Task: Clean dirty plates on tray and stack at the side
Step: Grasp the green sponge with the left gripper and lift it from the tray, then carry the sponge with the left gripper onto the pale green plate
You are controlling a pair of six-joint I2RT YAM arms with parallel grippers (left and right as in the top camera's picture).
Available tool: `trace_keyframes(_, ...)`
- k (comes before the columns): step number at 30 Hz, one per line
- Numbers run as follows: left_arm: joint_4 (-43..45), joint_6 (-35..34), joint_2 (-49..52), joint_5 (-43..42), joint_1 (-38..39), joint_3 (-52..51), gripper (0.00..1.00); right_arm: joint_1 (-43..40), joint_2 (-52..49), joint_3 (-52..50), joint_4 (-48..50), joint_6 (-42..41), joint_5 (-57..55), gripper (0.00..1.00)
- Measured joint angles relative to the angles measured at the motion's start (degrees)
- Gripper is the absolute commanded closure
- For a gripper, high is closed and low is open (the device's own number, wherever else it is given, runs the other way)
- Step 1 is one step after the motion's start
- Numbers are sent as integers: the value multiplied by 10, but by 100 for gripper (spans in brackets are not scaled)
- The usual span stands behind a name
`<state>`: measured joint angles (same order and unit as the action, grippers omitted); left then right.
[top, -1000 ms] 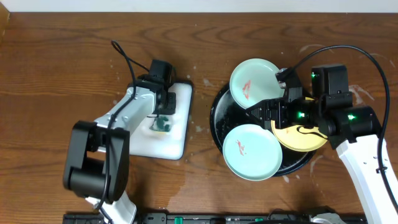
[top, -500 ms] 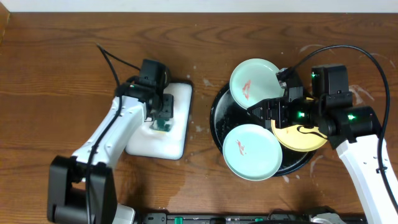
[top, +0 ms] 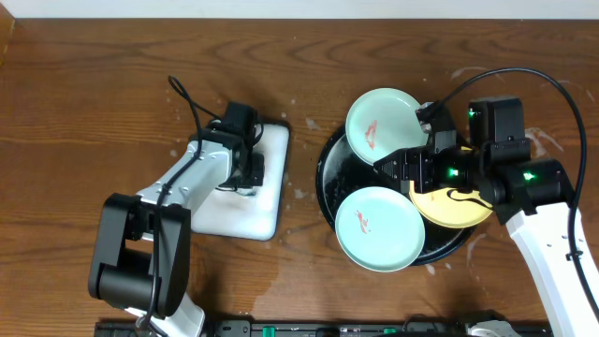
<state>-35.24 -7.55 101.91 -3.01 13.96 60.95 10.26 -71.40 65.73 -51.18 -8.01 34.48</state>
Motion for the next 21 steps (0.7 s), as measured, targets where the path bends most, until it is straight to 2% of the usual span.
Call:
trace_keyframes(2, -33, 0, -1, 0, 0, 17, 93, 0, 0, 0, 0, 2, -1, 33)
trace_keyframes(8, -94, 0, -37, 2, 0, 50, 93, 0, 0, 0, -34, 17, -42, 45)
trace_keyframes(15, -143, 0, -144, -12, 0, 61, 92, 0, -6, 1, -132, -11, -136, 48)
trace_keyframes(21, -162, 0, -197, -75, 0, 61, 93, 0, -49, -16, -186, -90, -226, 50)
